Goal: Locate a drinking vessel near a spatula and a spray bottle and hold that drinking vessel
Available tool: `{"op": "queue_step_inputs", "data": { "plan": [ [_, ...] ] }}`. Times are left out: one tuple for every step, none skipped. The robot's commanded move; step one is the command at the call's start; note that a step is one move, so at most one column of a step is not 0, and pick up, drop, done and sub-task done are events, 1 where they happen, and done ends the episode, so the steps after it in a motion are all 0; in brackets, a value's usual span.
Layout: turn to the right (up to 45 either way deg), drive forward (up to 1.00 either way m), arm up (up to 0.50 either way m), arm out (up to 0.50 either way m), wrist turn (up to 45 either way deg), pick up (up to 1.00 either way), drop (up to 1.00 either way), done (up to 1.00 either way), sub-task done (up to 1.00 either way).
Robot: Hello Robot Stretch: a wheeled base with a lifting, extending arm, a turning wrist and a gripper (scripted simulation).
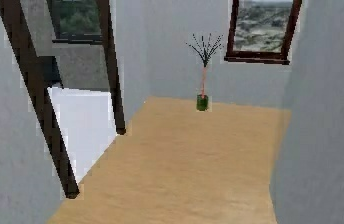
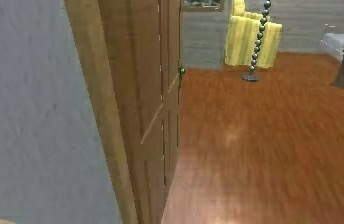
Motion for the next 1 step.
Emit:
{"op": "queue_step_inputs", "data": {
  "plan": [
    [18.0, 0.0, 0.0, 0.0, 0.0, 0.0, 0.0, 0.0, 0.0]
  ]
}}
